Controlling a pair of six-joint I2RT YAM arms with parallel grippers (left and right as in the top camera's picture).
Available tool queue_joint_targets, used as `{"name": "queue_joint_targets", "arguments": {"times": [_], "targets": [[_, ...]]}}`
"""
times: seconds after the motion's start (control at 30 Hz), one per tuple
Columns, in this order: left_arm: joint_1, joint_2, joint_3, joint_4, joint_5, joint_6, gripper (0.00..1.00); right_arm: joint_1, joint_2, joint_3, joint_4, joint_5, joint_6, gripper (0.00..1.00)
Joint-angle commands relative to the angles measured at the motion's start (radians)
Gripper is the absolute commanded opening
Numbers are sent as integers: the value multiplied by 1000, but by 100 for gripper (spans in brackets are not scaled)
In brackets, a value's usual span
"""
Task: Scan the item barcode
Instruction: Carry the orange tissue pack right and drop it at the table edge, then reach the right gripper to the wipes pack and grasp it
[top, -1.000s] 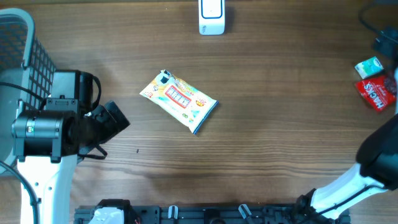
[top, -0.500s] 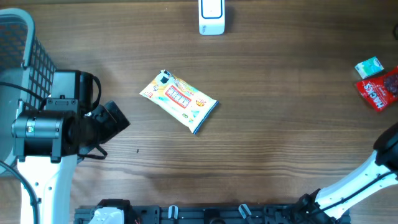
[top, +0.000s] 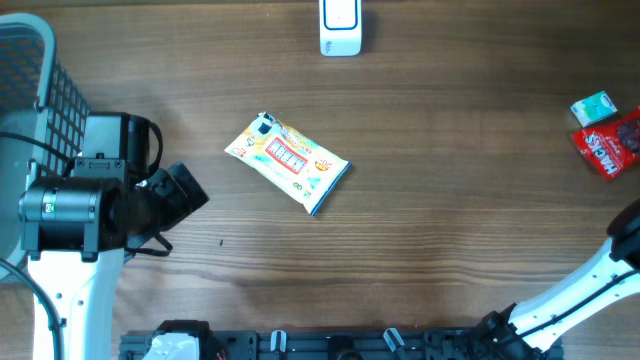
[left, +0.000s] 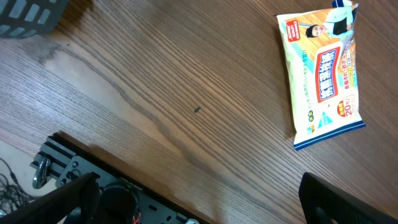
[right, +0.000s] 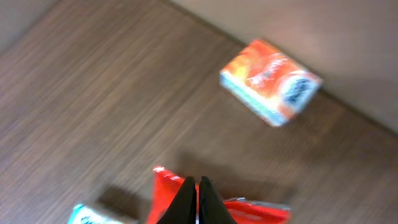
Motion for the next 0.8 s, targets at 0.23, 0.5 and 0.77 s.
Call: {"name": "queue_joint_targets", "arguments": {"times": [0.23,0.5,0.77], "targets": [[5,1,0,0,0,-13,100,275,-214,12,-114,-363,105,5],[5,1,0,0,0,-13,100,693,-279,11,-322,-494,97,98],[5,1,0,0,0,-13,100,1106,-165,-24,-381,-287,-80,100]]}}
